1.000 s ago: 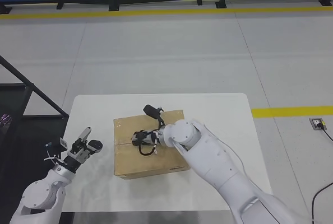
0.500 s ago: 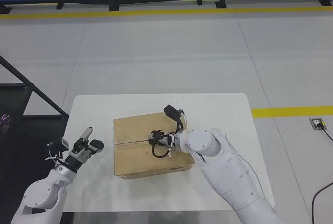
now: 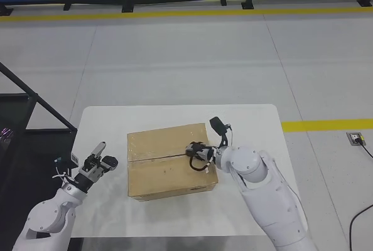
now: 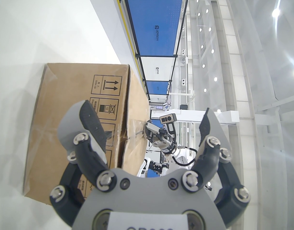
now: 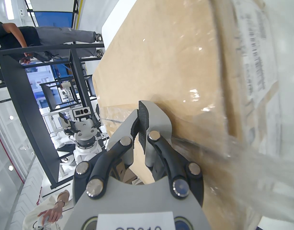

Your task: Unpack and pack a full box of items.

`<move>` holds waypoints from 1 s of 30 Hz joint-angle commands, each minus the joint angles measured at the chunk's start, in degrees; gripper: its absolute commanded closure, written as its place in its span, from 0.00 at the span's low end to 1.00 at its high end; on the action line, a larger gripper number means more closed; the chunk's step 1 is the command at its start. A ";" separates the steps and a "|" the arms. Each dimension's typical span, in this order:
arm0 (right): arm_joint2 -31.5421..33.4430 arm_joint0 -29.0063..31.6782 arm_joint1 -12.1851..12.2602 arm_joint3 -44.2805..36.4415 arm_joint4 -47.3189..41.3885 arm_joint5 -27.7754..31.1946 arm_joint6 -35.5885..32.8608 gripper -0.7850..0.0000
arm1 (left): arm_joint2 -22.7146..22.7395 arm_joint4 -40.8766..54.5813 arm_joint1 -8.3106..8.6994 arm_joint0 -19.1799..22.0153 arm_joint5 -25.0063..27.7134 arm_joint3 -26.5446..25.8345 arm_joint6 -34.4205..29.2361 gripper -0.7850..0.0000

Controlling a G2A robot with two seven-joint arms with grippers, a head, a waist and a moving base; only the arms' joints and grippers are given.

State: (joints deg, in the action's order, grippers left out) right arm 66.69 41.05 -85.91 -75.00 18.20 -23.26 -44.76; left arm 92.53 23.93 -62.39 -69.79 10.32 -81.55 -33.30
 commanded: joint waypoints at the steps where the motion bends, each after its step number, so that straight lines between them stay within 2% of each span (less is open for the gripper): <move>1: 0.55 0.43 0.21 -0.71 0.16 -0.40 0.35 1.00 | 0.01 0.00 0.00 0.01 0.00 0.02 0.01 0.00; 13: 6.95 4.97 1.60 -3.76 -2.55 -1.27 4.40 1.00 | 0.07 0.24 -0.02 -0.09 0.29 0.47 -0.02 0.00; 17: 8.89 5.72 1.74 -2.94 -4.10 -3.10 8.43 1.00 | -0.05 0.24 -0.04 -0.12 0.34 0.56 -0.03 0.00; 30: 11.49 9.93 2.73 -6.88 -7.00 0.67 9.64 1.00 | -0.29 -0.35 -0.07 -0.39 0.46 0.19 0.26 0.00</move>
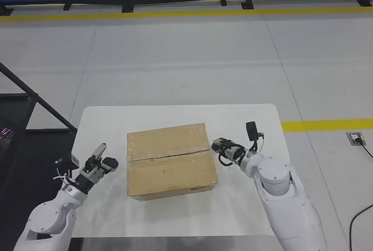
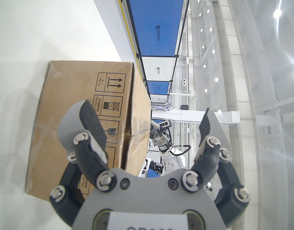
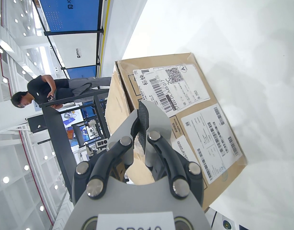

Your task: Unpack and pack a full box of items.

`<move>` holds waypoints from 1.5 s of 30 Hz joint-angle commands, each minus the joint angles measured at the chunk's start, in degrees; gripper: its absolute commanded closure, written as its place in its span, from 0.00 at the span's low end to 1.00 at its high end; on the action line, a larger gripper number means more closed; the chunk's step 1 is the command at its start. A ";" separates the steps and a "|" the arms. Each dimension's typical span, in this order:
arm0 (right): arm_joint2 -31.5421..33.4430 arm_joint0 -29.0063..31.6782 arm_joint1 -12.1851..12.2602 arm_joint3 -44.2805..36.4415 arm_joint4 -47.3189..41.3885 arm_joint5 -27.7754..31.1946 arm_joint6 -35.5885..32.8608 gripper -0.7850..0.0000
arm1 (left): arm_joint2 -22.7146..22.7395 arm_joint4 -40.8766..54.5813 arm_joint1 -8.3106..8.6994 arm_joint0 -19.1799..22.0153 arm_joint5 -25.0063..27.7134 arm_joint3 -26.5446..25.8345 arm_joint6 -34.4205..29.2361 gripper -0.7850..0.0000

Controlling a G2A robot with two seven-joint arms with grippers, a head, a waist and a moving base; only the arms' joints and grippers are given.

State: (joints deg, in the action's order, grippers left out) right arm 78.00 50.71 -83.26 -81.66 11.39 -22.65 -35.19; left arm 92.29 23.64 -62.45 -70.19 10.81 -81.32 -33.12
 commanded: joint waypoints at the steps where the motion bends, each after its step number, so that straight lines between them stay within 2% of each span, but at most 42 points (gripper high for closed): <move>1: 0.21 0.48 0.15 -0.29 -0.32 0.19 -0.16 1.00 | -0.11 -0.07 -0.02 0.01 -0.04 -0.10 0.13 0.00; 7: -1.94 -0.70 0.40 2.84 0.12 1.16 -3.75 1.00 | -0.57 -0.38 -0.11 0.02 0.06 -0.15 0.59 0.00; 18: -4.51 -4.31 0.30 9.24 -1.19 2.78 -3.84 1.00 | -0.15 -0.06 -0.17 -0.33 0.35 -0.53 1.69 0.00; 26: -0.22 -1.02 0.87 5.47 -4.37 6.91 3.64 1.00 | 3.97 3.47 0.11 -2.54 1.48 -2.47 1.87 0.00; 29: 1.49 0.81 0.99 3.60 -5.77 10.34 7.90 1.00 | 5.85 4.74 0.26 -3.88 2.08 -3.66 1.46 0.00; 30: 1.60 1.45 0.98 3.19 -6.11 11.61 9.10 0.89 | 6.50 4.93 0.32 -4.37 2.22 -4.01 1.39 0.00; 31: 1.52 1.88 0.95 2.94 -6.59 12.70 9.66 0.16 | 7.13 5.19 0.37 -4.79 2.23 -4.33 1.29 0.00; 32: 1.50 1.99 0.94 2.91 -6.84 13.00 9.77 0.00 | 7.79 5.39 0.43 -5.16 1.98 -4.50 1.58 0.00; 35: 1.50 1.99 0.94 2.91 -6.84 13.00 9.77 0.00 | 8.44 5.37 0.51 -5.54 1.54 -4.86 1.58 0.00; 36: 1.50 2.02 0.94 2.88 -6.88 13.11 9.83 0.85 | 8.46 5.39 0.51 -5.55 1.57 -4.87 1.59 0.00; 42: 1.50 1.98 0.94 2.91 -6.84 13.00 9.77 0.37 | 8.44 5.37 0.51 -5.54 1.54 -4.87 1.58 0.00; 45: 1.50 1.98 0.94 2.91 -6.84 13.00 9.77 0.20 | 8.44 5.37 0.51 -5.54 1.54 -4.86 1.58 0.00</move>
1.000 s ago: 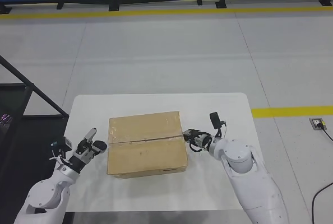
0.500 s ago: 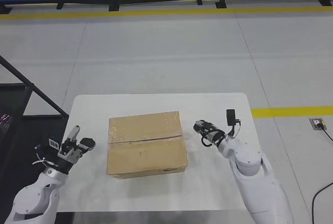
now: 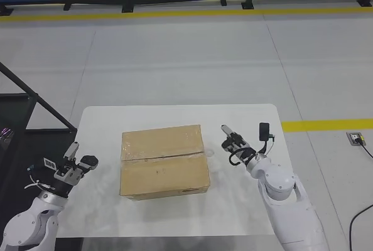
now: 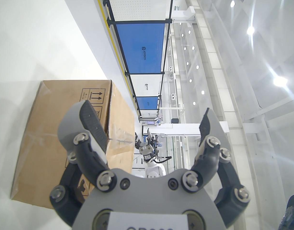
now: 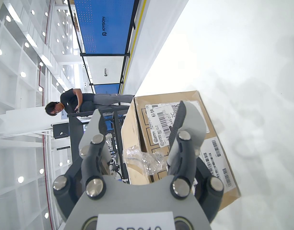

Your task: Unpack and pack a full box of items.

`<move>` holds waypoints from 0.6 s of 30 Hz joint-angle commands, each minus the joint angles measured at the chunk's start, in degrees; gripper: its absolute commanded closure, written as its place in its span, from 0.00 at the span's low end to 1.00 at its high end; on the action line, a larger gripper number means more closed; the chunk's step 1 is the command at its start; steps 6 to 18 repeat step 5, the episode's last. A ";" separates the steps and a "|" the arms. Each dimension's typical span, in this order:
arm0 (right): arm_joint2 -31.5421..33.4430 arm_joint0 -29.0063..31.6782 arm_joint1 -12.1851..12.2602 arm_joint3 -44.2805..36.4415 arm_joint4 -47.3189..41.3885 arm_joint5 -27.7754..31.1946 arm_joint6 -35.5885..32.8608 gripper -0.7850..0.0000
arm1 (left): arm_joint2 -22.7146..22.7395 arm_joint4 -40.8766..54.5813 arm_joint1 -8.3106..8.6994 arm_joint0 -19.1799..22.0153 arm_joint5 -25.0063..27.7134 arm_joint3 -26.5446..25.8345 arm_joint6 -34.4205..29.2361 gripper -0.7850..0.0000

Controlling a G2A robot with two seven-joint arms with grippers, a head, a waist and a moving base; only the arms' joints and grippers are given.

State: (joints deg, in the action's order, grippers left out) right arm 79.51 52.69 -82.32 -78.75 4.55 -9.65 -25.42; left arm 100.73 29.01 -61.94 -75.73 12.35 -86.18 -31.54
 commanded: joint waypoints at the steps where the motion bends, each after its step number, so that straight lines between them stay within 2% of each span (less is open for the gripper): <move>1: 0.00 0.00 0.00 0.00 0.00 0.00 0.00 0.15 | 0.00 0.00 0.00 0.00 0.00 0.00 0.00 0.00; 3: 0.00 0.00 0.00 0.00 0.00 0.00 0.00 0.07 | 0.00 0.00 0.00 0.00 0.00 0.00 0.00 0.00; 5: 0.00 0.00 0.00 0.00 0.00 0.00 0.00 0.03 | 0.00 0.00 0.00 0.00 0.00 0.00 0.00 0.00; 18: 0.00 0.00 0.00 0.00 0.00 0.00 0.00 0.03 | 0.00 0.00 0.00 0.00 0.00 0.00 0.00 0.00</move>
